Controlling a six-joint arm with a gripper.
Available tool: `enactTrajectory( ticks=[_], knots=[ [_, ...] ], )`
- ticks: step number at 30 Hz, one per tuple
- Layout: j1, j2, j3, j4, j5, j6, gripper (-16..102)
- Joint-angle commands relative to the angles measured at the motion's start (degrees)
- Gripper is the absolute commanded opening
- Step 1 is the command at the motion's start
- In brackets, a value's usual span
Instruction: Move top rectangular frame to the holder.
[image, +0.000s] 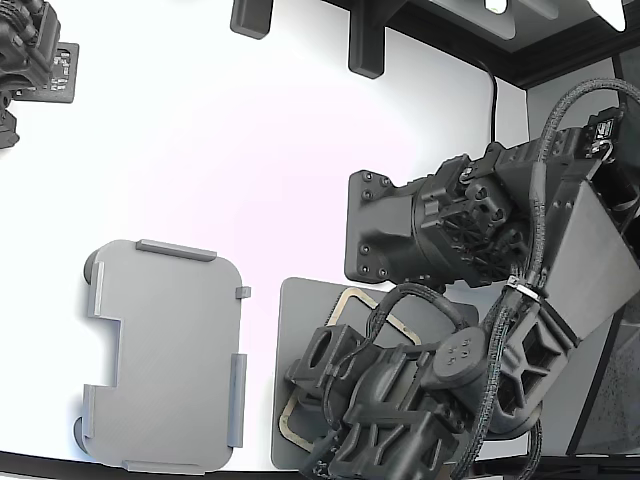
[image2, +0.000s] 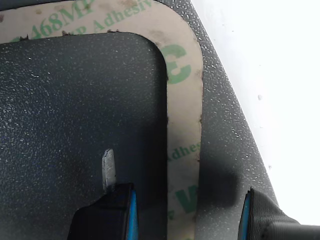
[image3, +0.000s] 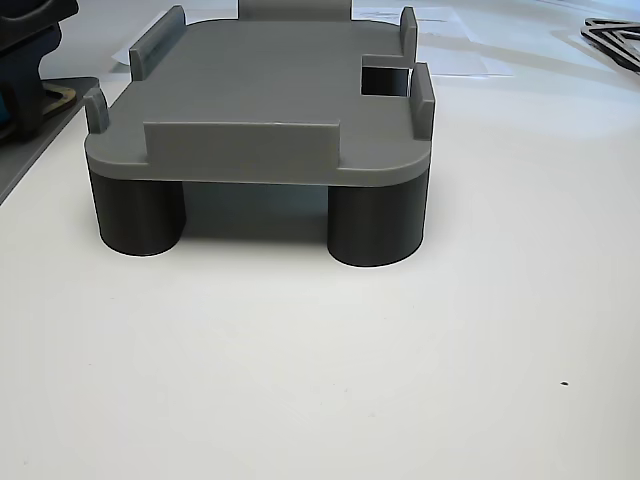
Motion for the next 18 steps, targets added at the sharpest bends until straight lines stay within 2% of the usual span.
enactTrajectory(
  ticks=[1, 4, 9, 14, 18],
  knots=[
    [-1.23, 1.14, -1.41, -0.18, -0.18, -0.18, 84],
    [-1.41, 0.79, -1.49, -0.35, -0.44, -0.18, 81],
    [-1.49, -0.26, -2.46, 0.00, 0.35, -0.35, 70],
    [-1.58, -1.32, -3.43, 0.79, 0.35, 0.09, 65],
    [-1.76, -2.02, -4.31, 1.23, 0.70, 0.35, 52]
  ],
)
